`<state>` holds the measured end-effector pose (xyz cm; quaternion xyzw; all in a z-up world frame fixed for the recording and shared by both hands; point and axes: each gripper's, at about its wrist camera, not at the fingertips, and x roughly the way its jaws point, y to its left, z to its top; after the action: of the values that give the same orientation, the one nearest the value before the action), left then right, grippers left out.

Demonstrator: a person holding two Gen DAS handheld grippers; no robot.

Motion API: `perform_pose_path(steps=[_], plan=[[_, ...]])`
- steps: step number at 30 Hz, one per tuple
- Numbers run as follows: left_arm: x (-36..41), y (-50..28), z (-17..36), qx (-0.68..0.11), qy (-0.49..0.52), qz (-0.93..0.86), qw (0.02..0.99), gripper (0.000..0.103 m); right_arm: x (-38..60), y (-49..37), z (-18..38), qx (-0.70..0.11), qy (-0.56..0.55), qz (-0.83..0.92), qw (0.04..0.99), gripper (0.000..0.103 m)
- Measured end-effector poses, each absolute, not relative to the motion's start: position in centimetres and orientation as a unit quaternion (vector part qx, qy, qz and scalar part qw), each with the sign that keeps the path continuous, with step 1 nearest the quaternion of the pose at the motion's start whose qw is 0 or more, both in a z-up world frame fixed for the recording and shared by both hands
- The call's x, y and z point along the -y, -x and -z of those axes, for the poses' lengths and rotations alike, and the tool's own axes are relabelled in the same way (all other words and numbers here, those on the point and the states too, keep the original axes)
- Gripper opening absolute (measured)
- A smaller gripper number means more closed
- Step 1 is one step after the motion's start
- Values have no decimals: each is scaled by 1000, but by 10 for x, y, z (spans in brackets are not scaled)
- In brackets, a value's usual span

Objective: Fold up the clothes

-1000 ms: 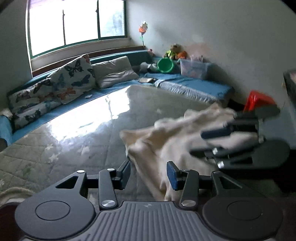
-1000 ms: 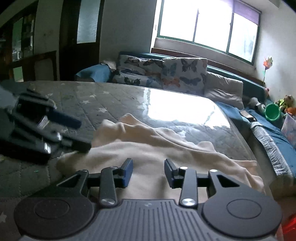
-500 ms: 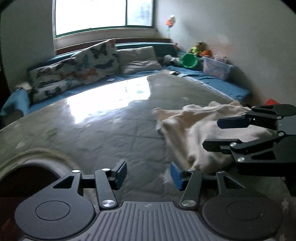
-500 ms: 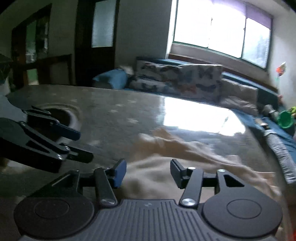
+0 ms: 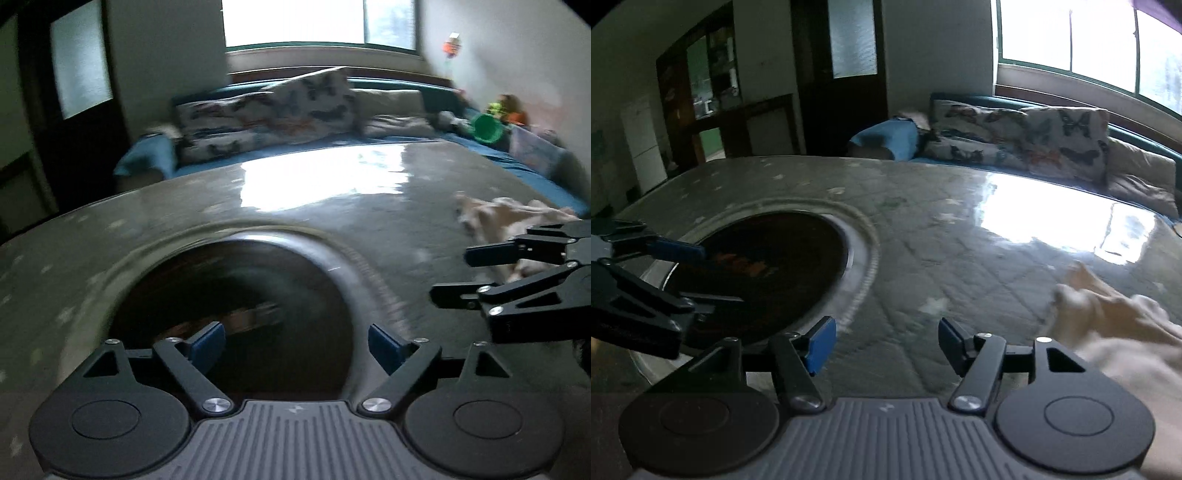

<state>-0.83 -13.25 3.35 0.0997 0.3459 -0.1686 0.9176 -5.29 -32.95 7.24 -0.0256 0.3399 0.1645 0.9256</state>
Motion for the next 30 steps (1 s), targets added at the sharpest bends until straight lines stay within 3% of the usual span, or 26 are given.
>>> perform_pose_path(steps=[4,17,30], plan=[[100,12,-32,-348,-85,124,925,94,311,45,-68,-346,29,-176,921,67],[-5,11,-9,-334,-28,-31,942,99,276,19,-50,-342,46,-168,923,78],[-36,5,-6,-336,5,-65,940,103,256,2,-41,-343,65,-160,923,103]])
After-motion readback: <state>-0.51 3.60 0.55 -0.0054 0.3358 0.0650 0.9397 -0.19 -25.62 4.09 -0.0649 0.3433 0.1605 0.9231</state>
